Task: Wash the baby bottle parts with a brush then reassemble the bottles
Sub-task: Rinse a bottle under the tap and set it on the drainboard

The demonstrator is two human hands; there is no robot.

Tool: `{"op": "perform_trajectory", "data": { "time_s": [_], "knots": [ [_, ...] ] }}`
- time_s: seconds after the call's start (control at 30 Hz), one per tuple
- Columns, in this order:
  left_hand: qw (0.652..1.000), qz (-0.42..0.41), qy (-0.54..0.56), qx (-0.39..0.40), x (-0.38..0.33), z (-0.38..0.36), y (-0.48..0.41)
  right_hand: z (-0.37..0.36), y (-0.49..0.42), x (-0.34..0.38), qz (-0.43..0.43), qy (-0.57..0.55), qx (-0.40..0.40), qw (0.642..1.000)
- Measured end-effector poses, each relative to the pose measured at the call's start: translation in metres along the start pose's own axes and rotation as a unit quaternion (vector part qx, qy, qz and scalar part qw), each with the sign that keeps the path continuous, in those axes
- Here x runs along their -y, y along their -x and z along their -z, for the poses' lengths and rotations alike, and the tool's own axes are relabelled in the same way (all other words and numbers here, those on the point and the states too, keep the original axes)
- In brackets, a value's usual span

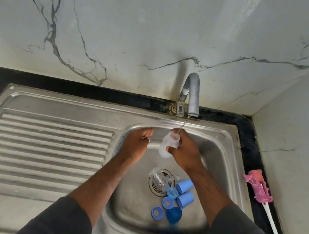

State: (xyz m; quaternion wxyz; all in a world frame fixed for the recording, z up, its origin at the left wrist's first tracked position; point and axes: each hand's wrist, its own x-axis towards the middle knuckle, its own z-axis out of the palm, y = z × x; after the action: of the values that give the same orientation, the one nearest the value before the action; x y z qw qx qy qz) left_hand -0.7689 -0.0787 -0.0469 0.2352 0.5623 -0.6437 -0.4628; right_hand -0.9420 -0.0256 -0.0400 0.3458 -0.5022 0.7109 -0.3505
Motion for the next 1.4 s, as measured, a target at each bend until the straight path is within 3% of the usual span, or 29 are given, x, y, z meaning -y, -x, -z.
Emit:
{"op": "perform_trajectory", "data": {
  "time_s": [0.07,0.17,0.3,0.4,0.5,0.63,0.73,0.87,0.97,1.07,1.17,1.3,1.4],
  "knots": [
    [1.000,-0.002,-0.001,-0.001,0.002,0.001,0.000,0.003,-0.002,-0.001,0.023,-0.028,-0.038,0.999],
    [1.000,0.007,0.000,0.012,0.002,0.003,0.004,0.003,-0.003,-0.004,0.004,0.018,0.043,0.999],
    [1.000,-0.004,0.002,-0.004,-0.001,0.009,0.003,0.002,-0.007,-0.004,0.033,-0.018,-0.031,0.999],
    [1.000,0.007,0.005,0.010,-0.002,0.011,0.003,0.003,-0.011,0.000,0.002,0.027,0.043,0.999],
    [1.000,0.004,0.005,0.005,0.000,0.010,0.002,0.002,-0.011,0.000,0.011,-0.041,-0.029,0.999],
    [1.000,0.015,0.013,0.014,0.002,0.009,0.005,-0.001,-0.007,-0.004,0.003,0.027,0.068,0.997],
    [1.000,0.006,0.014,0.009,0.002,0.008,0.004,0.000,-0.008,-0.004,0.018,-0.044,-0.028,0.998],
    [1.000,0.018,0.004,0.021,0.003,0.009,0.006,0.001,-0.007,-0.005,0.005,0.019,0.044,0.999],
    [0.999,0.022,0.019,0.021,0.007,0.007,0.002,0.002,-0.007,-0.008,0.007,-0.051,-0.030,0.998],
    [0.998,0.043,0.017,0.039,0.012,0.003,0.003,0.001,-0.003,-0.012,-0.012,0.008,0.018,1.000],
    [0.998,0.034,0.026,0.037,0.017,-0.007,0.000,0.001,0.000,-0.011,-0.024,-0.034,-0.058,0.997],
    [0.998,0.031,0.021,0.050,0.013,-0.013,0.001,-0.004,0.003,-0.011,-0.011,-0.008,0.036,0.999],
    [0.999,0.002,-0.004,0.053,0.010,-0.015,0.004,-0.002,0.001,-0.005,-0.004,-0.059,-0.042,0.997]
  ]
}}
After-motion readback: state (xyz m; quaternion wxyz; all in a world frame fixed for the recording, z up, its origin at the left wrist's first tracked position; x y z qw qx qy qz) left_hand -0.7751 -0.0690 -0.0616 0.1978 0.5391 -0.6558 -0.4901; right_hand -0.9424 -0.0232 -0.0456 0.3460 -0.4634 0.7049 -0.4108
